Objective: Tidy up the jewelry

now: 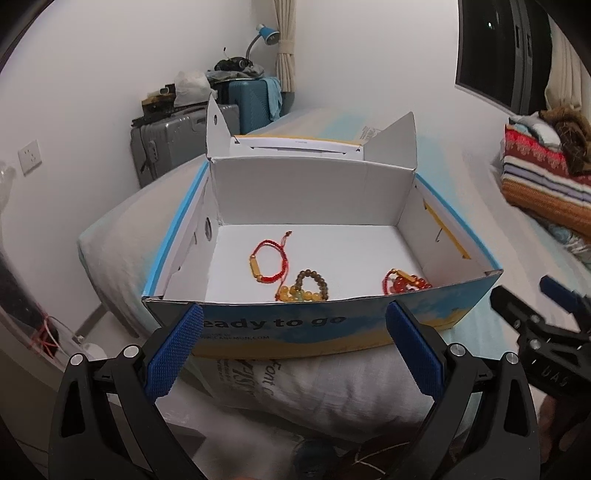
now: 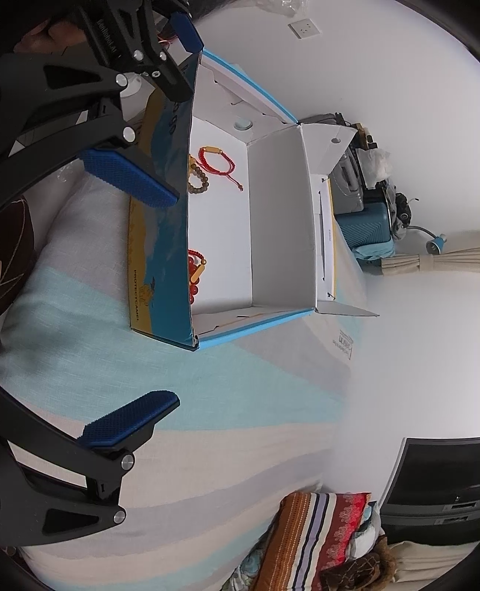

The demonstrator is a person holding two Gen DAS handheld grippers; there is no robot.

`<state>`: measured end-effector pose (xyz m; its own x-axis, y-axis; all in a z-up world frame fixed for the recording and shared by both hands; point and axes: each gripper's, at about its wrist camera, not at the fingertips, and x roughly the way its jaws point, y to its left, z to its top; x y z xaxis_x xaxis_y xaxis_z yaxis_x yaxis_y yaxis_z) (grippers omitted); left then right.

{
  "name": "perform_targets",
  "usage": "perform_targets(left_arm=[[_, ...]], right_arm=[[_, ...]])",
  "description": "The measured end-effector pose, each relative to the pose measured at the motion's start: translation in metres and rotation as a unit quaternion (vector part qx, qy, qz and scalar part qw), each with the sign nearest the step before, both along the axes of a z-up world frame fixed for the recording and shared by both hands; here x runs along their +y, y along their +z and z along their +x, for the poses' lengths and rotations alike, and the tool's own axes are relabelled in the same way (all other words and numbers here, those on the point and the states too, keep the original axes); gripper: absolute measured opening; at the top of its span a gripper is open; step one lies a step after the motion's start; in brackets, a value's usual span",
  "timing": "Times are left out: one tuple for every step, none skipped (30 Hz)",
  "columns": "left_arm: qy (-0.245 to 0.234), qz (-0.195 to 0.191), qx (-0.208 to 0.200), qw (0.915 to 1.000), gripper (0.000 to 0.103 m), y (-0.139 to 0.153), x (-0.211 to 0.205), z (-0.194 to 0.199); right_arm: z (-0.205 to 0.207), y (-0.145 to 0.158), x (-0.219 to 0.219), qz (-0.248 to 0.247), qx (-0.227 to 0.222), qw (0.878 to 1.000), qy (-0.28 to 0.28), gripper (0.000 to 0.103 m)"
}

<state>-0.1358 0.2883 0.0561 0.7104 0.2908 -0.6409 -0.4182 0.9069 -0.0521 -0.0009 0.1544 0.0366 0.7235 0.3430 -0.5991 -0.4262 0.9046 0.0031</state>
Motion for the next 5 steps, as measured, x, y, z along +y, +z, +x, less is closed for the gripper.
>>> perform_targets(left_arm=[[0.001,-0.001,-0.001,1.0000,0.097,0.0009,0.0002,-0.0001],[0.002,0.001,-0.003,1.0000,0.097,0.0015,0.0001,-0.0006],[0.005,0.005,-0.003,1.0000,0.097,0.0020,-0.0003,-0.0011],[0.007,0.006,-0.004,1.0000,0.097,0.0025,-0.0007,-0.0015],[0.008,0.004,-0.006,0.9999,0.097,0.0029,-0.0006,-0.0018]], right_arm=[[-0.0004,0.0000,0.0000,-0.001,-0.001,1.000,0.000,0.095],[-0.0007,0.0002,0.0000,0.000,-0.001,1.000,0.000,0.095],[-0.0010,0.0003,-0.0006,0.001,-0.001,1.000,0.000,0.095],[-0.0011,0.0002,-0.0011,0.002,-0.001,1.000,0.000,0.095],[-0.0011,0.0003,-0.0010,0.003,-0.001,1.000,-0.001,0.095]])
